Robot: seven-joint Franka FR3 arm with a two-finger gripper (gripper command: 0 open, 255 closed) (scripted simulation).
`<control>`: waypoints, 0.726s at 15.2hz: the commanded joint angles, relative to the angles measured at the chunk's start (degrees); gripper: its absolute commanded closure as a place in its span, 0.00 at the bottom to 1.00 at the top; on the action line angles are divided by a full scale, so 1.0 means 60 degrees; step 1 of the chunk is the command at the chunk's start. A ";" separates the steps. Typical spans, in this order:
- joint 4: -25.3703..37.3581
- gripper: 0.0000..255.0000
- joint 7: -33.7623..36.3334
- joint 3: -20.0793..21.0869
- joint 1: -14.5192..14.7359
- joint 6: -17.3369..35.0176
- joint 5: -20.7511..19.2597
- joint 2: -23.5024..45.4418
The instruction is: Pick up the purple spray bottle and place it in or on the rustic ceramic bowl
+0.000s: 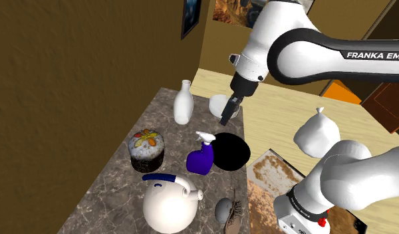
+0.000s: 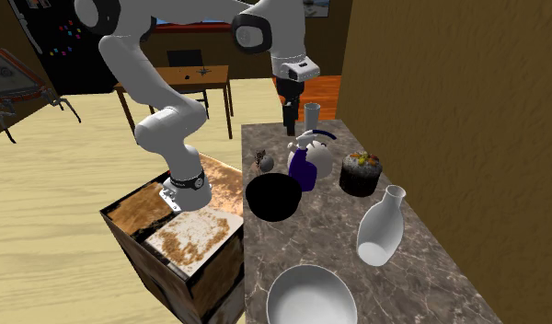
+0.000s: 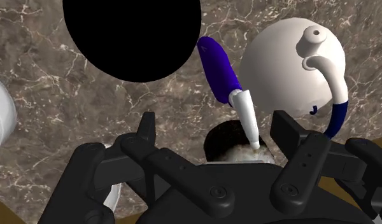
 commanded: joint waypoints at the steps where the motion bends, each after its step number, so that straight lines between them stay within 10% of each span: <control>1: -0.0225 0.00 -0.0034 0.0290 0.0251 0.0478 0.0187 0.0257; 11: -0.1015 0.00 -0.0116 0.0889 0.0606 0.2144 0.0532 0.1150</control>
